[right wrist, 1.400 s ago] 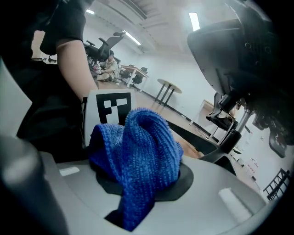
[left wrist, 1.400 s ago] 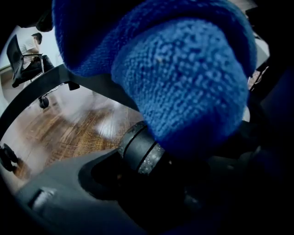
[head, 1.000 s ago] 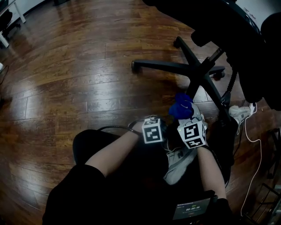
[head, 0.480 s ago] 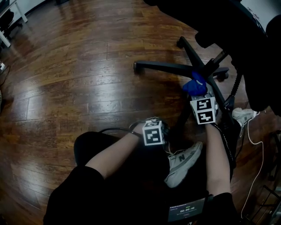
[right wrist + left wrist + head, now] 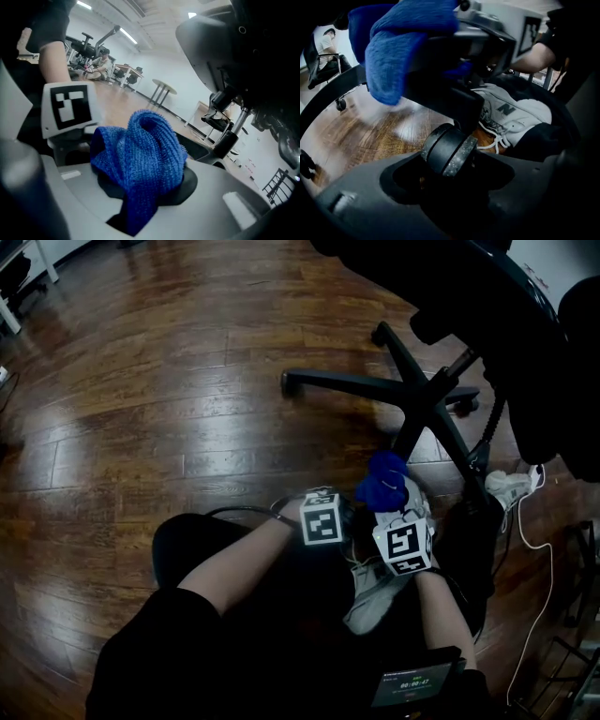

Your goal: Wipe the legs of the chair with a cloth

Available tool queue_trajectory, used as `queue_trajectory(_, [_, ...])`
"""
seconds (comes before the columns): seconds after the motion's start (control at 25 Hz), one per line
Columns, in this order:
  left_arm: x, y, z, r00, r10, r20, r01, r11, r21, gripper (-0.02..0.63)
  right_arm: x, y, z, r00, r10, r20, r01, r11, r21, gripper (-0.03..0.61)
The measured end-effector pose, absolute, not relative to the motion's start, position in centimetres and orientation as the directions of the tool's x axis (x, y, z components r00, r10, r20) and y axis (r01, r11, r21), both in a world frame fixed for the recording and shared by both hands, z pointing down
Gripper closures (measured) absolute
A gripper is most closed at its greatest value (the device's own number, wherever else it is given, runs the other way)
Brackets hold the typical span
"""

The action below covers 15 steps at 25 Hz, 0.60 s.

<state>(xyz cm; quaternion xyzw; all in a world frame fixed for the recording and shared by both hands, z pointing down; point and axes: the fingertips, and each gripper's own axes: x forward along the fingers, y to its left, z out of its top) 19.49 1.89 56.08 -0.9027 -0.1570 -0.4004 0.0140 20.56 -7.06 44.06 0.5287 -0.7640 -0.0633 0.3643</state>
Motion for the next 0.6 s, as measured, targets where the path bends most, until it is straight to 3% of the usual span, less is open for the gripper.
queue_trajectory(0.28, [19.5, 1.9, 56.0, 0.626, 0.269, 0.732, 0.291, -0.951, 0.1, 0.258, 16.6, -2.5, 45.3, -0.254, -0.811, 0.526, -0.722, 0.521, 0.454, 0.48])
queue_trajectory(0.6, [19.6, 1.9, 55.9, 0.625, 0.277, 0.73, 0.291, -0.95, 0.112, 0.258, 22.4, -10.8, 43.7, -0.159, -0.859, 0.487, -0.75, 0.426, 0.506, 0.48])
